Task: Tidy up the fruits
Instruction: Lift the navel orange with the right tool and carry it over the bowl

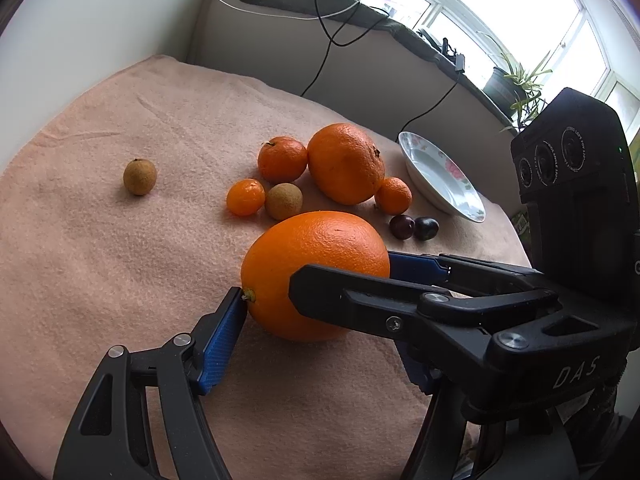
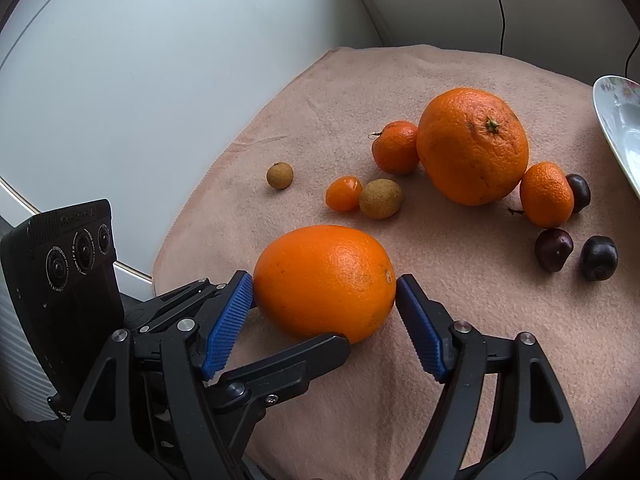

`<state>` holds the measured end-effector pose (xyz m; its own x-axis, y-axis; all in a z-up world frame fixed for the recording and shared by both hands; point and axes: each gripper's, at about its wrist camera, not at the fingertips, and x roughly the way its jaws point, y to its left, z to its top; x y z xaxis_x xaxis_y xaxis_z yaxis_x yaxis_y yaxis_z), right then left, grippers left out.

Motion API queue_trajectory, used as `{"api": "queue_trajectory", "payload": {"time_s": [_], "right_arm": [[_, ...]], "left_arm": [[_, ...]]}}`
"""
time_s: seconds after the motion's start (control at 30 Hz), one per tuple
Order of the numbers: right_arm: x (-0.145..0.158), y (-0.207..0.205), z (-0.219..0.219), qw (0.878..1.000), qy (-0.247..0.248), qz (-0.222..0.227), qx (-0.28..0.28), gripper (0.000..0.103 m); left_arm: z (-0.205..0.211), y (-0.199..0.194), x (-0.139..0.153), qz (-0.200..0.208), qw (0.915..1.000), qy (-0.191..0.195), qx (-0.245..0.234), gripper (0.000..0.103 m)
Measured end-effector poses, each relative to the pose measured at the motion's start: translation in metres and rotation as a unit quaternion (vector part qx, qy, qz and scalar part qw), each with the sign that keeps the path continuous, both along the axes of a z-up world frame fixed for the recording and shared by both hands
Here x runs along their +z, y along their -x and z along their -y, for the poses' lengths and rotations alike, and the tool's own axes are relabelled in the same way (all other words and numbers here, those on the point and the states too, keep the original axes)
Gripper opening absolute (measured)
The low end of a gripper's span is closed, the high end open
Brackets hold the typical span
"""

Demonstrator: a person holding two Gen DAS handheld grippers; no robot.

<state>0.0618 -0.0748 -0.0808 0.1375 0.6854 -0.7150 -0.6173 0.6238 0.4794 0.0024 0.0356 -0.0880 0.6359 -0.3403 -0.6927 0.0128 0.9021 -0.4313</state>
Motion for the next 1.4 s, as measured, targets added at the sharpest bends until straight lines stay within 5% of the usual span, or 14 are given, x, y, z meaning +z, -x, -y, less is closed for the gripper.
{"api": "queue_trajectory", "payload": {"time_s": [1.4], "right_arm": [[0.039, -0.039, 0.157, 0.984, -0.037, 0.035, -0.170, 0.077]], "left_arm": [[0.127, -0.074, 0.042, 0.050, 0.9865, -0.027, -0.154, 0.070]]}}
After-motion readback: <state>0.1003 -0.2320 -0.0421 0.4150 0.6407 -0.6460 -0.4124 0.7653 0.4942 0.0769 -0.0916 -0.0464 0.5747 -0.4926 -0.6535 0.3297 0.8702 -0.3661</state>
